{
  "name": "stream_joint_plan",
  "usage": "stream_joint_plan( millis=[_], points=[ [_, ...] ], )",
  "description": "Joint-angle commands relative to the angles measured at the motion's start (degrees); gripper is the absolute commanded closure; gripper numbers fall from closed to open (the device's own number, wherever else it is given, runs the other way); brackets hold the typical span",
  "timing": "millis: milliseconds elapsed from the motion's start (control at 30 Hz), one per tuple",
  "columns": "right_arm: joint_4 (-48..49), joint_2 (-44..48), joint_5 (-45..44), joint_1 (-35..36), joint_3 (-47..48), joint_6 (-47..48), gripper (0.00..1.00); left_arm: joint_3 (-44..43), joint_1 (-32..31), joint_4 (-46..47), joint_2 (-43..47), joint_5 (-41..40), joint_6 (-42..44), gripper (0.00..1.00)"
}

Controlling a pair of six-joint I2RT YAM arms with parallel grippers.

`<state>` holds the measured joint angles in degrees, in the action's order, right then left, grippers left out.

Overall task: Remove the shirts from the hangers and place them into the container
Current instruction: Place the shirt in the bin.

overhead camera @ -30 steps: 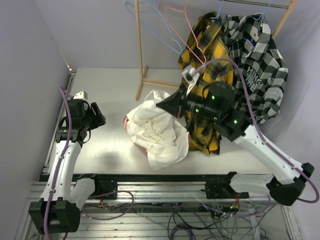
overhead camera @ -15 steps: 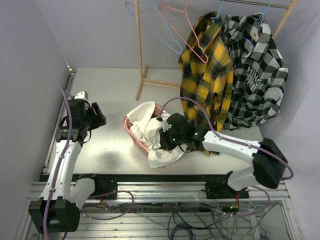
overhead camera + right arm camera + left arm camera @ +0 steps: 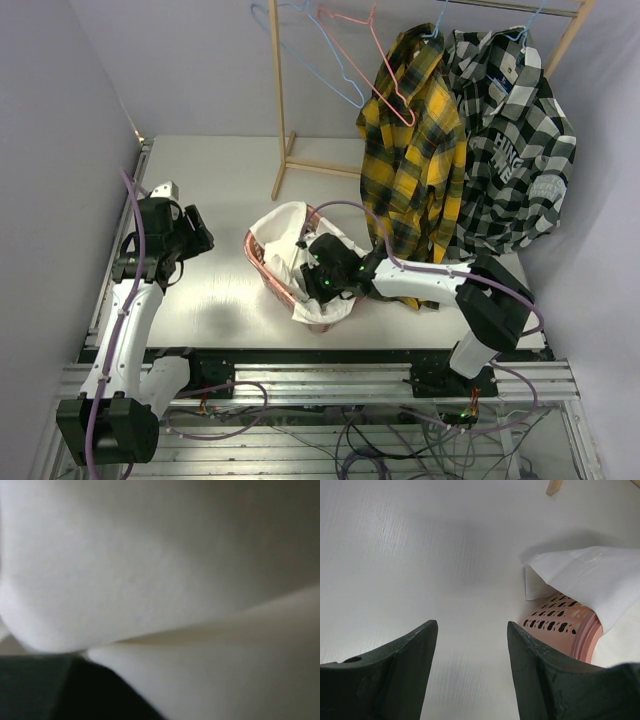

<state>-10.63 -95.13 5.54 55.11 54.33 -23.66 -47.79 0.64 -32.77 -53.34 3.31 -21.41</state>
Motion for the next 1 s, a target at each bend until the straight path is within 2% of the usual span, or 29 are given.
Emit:
stream_joint_plan(
  millis=[0, 133, 367, 600, 767, 833, 900, 967],
  points=[
    [-5.7, -0.7, -5.3, 1.2, 0.6, 0.1, 0.76, 0.6, -0.5, 0.8, -0.1, 1.7, 0.6, 0.31],
    [-9.3, 4.3, -6.9, 2.0, 5.4, 0.6, 0.59, 0.6, -0.5, 0.7, -0.1, 1.6, 0.6, 0.31],
    [-16.8, 9.5, -8.5, 2.4, 15.8, 2.1, 0.56, 0.7, -0.5, 0.6, 0.0, 1.5, 0.6, 0.31],
    [-23.1, 11.1, -16.5, 2.4, 23.2, 3.9, 0.52, 0.6, -0.5, 0.7, 0.3, 1.5, 0.6, 0.31],
    [-19.3, 11.8, -20.5, 1.8, 25.6, 5.0, 0.27, 0.6, -0.5, 0.7, 0.3, 1.7, 0.6, 0.31],
    [-16.5, 10.9, -19.3, -0.2, 25.8, 4.8, 0.19, 0.7, -0.5, 0.7, 0.4, 1.6, 0.6, 0.31],
    [-13.9, 9.1, -13.4, -4.0, 26.4, 3.8, 0.20, 0.6, -0.5, 0.7, 0.5, 1.5, 0.5, 0.31],
    [-10.9, 7.1, -6.9, -7.5, 26.8, 2.5, 0.26, 0.6, -0.6, 0.7, 0.5, 1.4, 0.4, 0.31]
  ],
)
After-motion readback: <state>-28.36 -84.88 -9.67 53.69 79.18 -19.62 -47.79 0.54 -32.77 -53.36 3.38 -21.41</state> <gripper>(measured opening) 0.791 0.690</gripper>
